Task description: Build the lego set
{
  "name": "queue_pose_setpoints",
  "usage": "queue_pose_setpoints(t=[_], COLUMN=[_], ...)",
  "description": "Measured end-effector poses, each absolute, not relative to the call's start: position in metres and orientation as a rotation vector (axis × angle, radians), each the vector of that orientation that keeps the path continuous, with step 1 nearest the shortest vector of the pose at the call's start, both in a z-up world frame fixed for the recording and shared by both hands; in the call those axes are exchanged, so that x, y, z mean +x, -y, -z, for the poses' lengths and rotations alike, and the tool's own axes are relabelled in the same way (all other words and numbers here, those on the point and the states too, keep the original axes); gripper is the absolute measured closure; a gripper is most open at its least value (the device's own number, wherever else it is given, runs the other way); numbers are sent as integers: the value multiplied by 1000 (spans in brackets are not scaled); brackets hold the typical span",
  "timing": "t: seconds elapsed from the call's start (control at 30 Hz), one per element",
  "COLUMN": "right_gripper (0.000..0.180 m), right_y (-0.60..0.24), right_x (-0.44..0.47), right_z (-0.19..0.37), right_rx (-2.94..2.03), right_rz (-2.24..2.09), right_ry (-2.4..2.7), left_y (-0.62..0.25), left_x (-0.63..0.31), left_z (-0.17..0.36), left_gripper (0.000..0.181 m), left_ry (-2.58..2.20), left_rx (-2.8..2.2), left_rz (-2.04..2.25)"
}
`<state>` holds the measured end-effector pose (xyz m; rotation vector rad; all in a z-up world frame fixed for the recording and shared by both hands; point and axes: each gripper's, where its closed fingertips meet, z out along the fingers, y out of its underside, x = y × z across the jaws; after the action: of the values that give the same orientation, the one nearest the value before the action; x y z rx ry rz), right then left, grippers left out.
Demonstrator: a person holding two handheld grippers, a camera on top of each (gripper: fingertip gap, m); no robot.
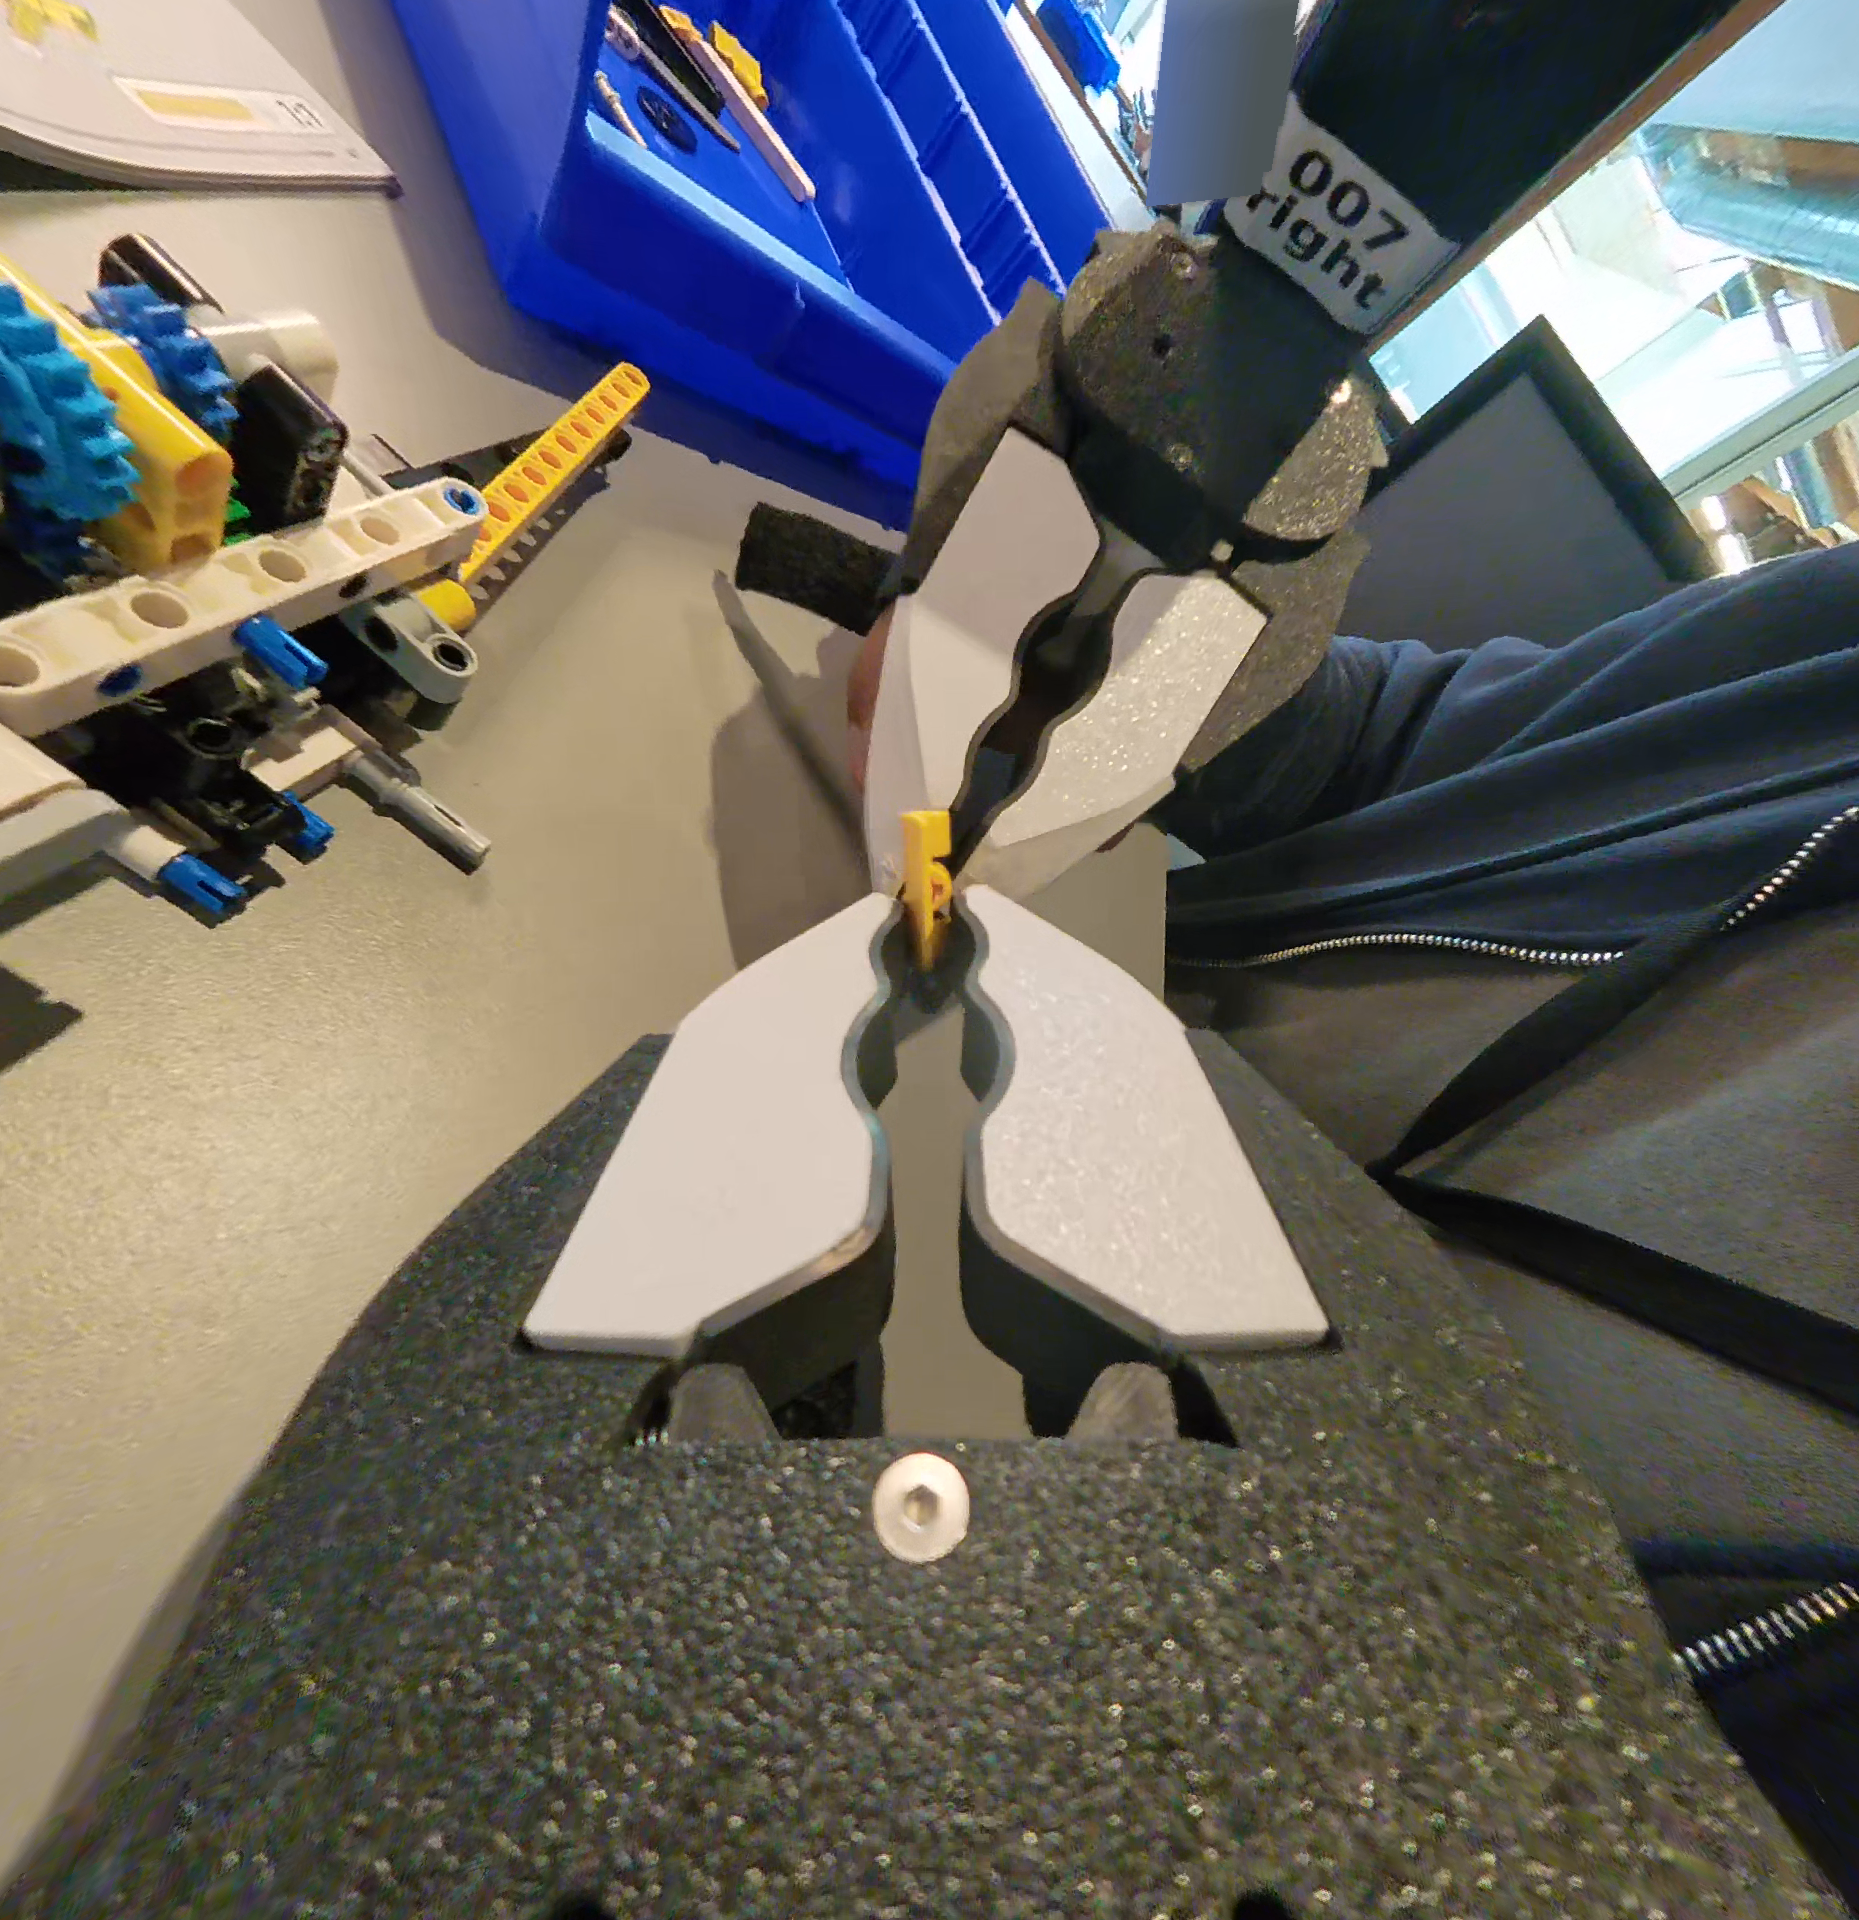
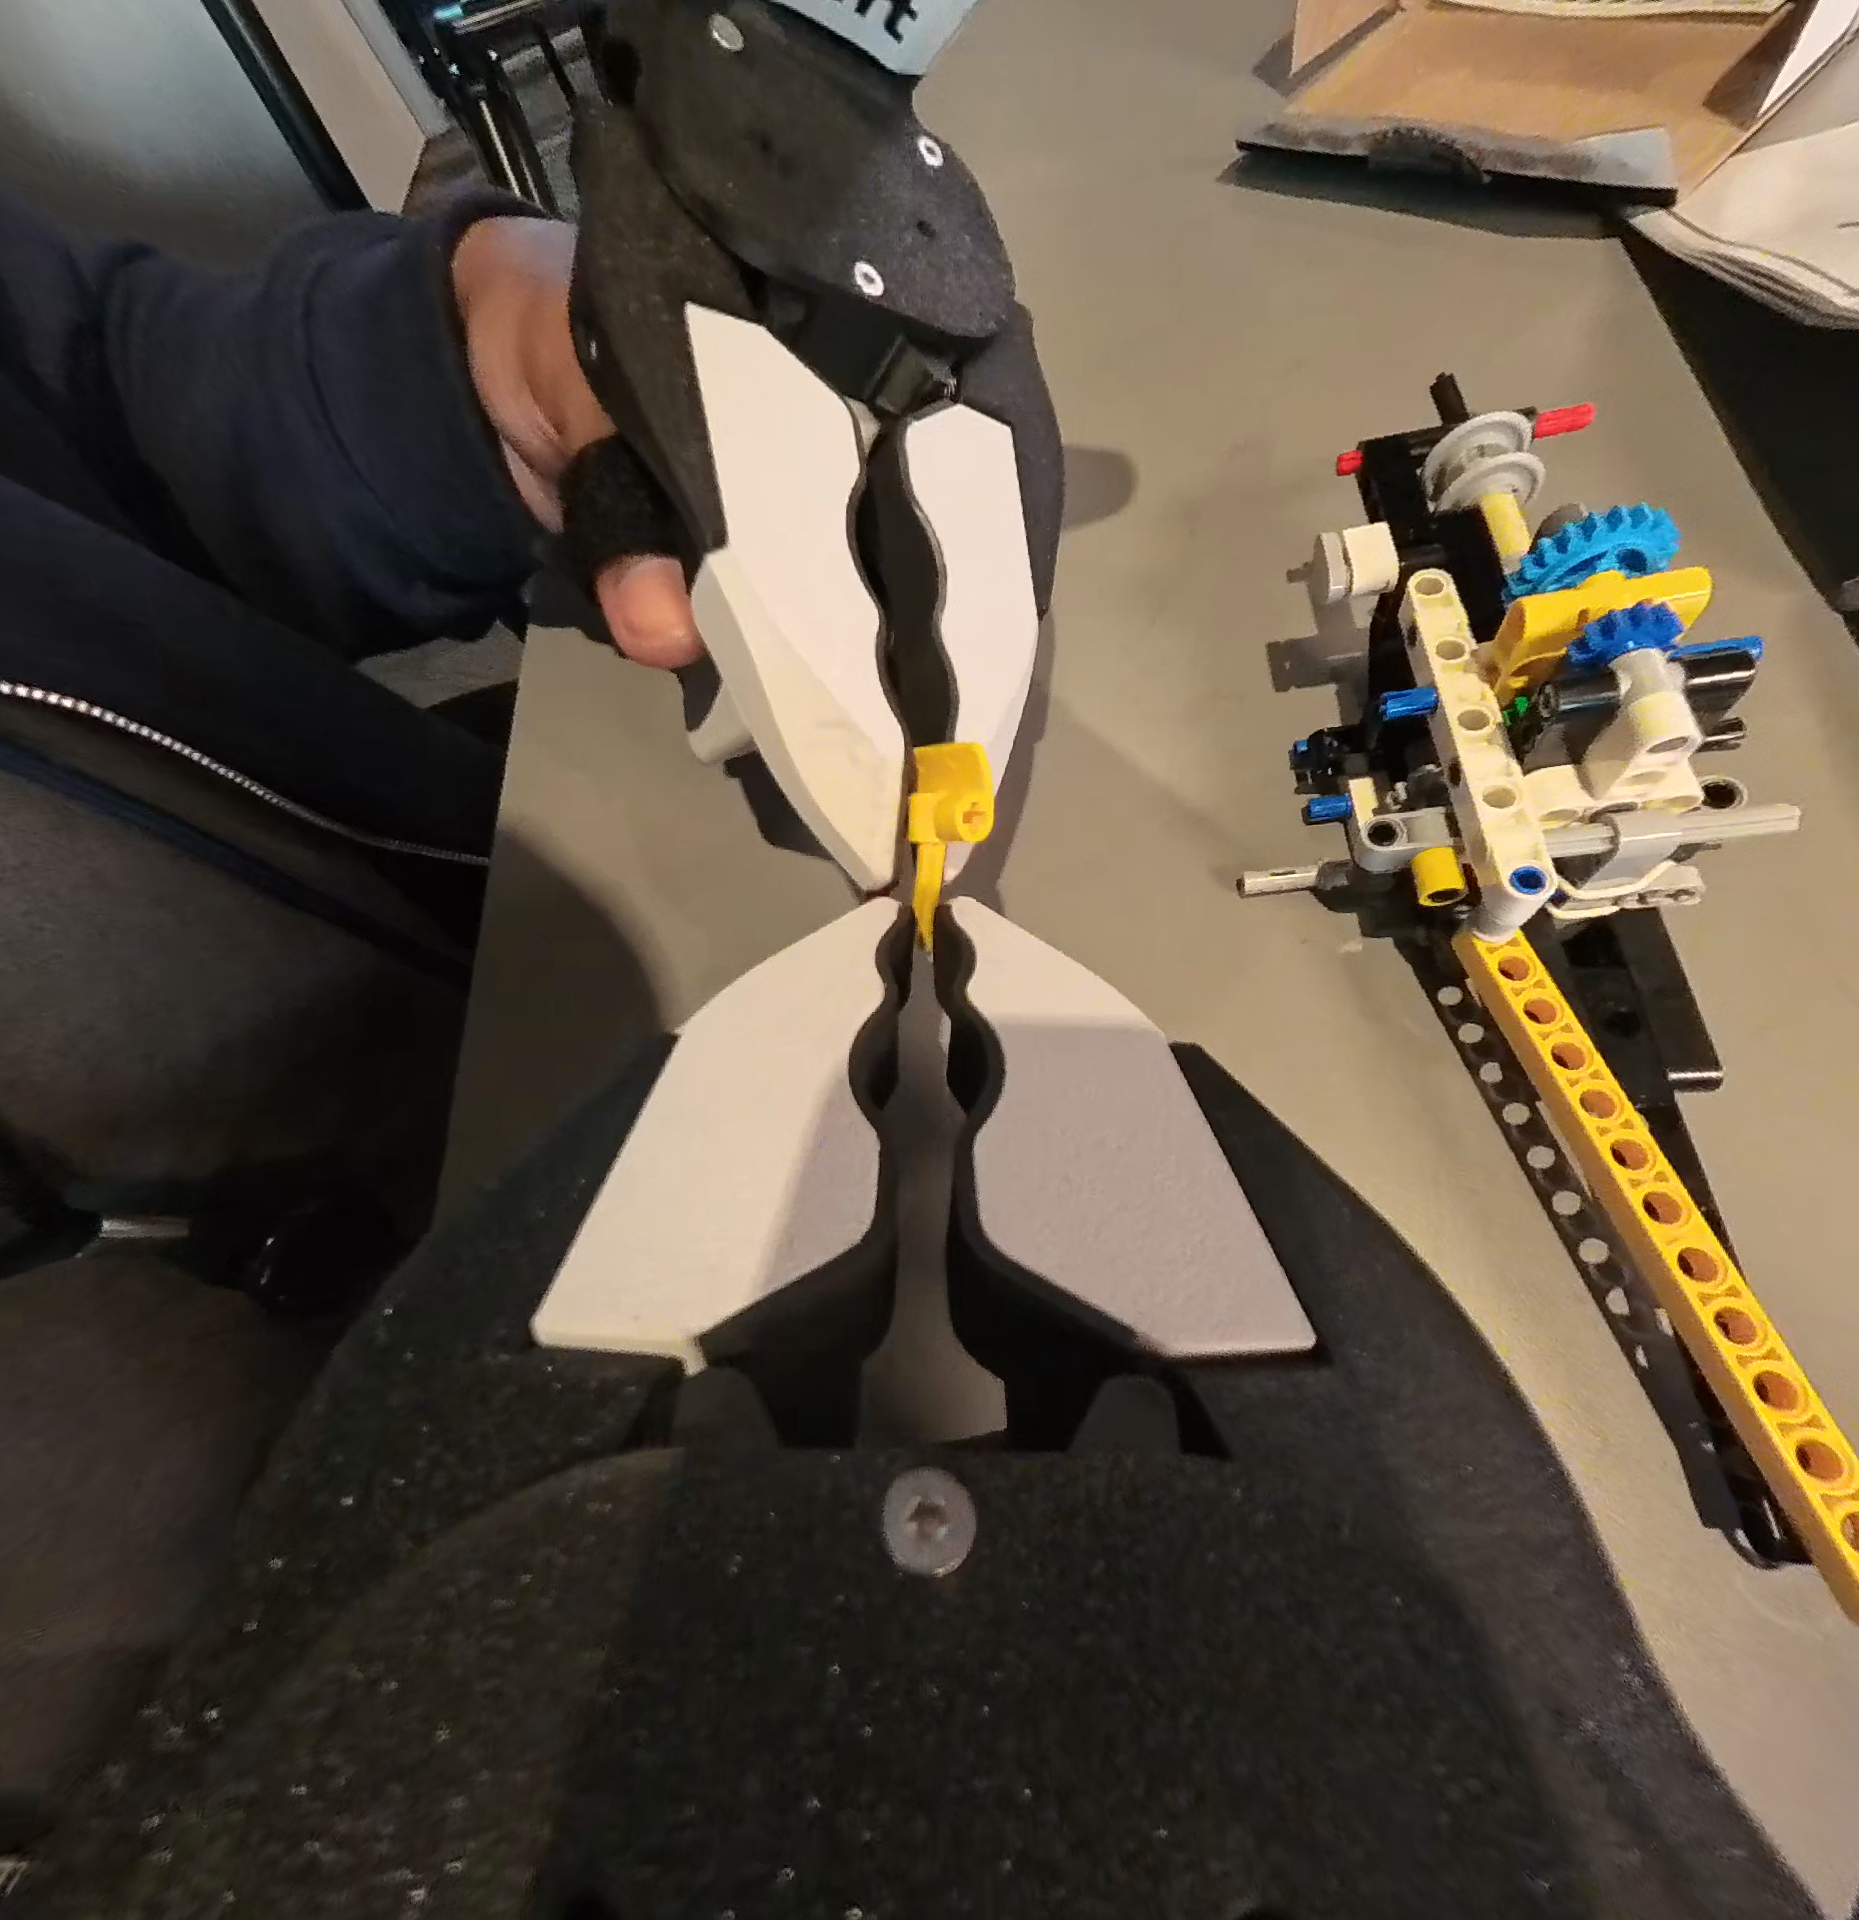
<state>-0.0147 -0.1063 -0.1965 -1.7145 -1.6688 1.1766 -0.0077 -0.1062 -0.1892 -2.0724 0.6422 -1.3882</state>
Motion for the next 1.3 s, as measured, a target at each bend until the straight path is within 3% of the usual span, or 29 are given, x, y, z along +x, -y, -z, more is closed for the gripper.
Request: queue_pose_setpoints(t=[1.3], right_gripper=[176], right_y=[112], right_x=[-14], right_z=[204], right_rx=[-1669], right_rz=[-1141], right_ry=[1739], left_y=[110], left_x=[-8], left_z=[196], left_gripper=[174], left_ry=[-827], left_rx=[-2051], left_rz=[1229])
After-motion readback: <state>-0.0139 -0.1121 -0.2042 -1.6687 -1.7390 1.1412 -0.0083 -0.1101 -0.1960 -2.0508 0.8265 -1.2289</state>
